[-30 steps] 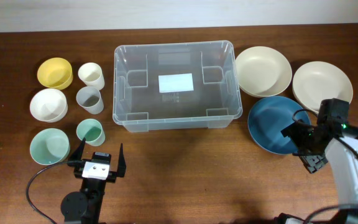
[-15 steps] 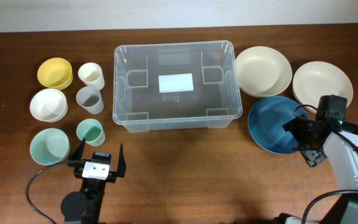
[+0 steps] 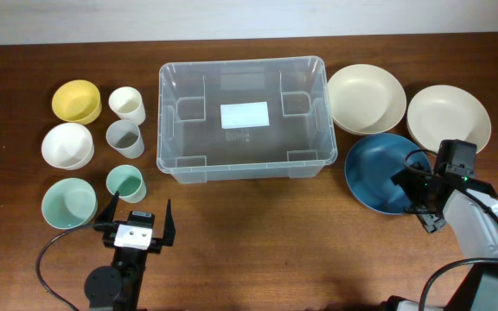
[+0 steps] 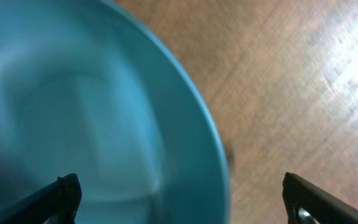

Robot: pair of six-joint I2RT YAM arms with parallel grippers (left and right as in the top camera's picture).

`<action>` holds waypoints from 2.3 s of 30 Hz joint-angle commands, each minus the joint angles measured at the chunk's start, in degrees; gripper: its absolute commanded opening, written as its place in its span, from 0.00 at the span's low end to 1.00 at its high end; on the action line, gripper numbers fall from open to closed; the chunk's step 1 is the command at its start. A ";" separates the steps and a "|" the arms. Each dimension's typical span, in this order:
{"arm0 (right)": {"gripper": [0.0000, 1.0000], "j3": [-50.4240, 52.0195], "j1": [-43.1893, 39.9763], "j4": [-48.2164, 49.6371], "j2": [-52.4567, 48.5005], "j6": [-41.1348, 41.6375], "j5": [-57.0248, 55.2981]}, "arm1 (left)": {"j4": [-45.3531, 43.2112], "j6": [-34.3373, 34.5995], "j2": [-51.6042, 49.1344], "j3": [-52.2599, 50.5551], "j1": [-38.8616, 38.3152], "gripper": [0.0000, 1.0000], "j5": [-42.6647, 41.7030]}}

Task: Pack container
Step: 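Close the right gripper on the teal-blue bowl's rim, then lift the teal bowl and carry it left over the container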

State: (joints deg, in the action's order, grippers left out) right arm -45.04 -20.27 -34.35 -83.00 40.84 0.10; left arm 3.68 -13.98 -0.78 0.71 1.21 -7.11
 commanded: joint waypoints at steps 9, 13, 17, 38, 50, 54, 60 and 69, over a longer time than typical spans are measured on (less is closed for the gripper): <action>0.99 0.74 -0.39 4.07 -3.58 -1.60 0.76 | 0.24 -0.68 0.42 -0.20 0.35 1.00 -0.63; 0.95 0.74 -0.39 4.66 -4.39 -1.62 0.79 | 0.24 -0.68 0.42 -0.20 0.35 1.00 -0.63; 0.86 0.74 -0.39 4.66 -5.55 -1.60 0.79 | 0.24 -0.68 0.42 -0.20 0.35 1.00 -0.63; 0.04 0.68 -0.39 1.22 -7.19 -1.57 2.45 | 0.24 -0.68 0.42 -0.20 0.35 1.00 -0.63; 0.04 -6.62 -0.44 -14.49 6.93 -1.57 2.43 | 0.24 -0.68 0.42 -0.20 0.35 1.00 -0.63; 0.04 -12.87 -0.44 -20.50 14.34 -1.60 2.36 | 0.24 -0.68 0.42 -0.20 0.35 1.00 -0.63; 0.04 -26.45 -0.37 -25.44 24.55 -1.57 4.02 | 0.24 -0.68 0.42 -0.20 0.35 1.00 -0.63; 0.04 -33.83 3.15 -16.94 28.13 3.69 21.33 | 0.24 -0.68 0.42 -0.20 0.35 1.00 -0.63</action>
State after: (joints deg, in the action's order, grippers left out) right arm -78.56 -19.44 -52.07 -53.78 40.88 14.94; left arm 3.70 -13.98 -0.78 0.71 1.21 -7.11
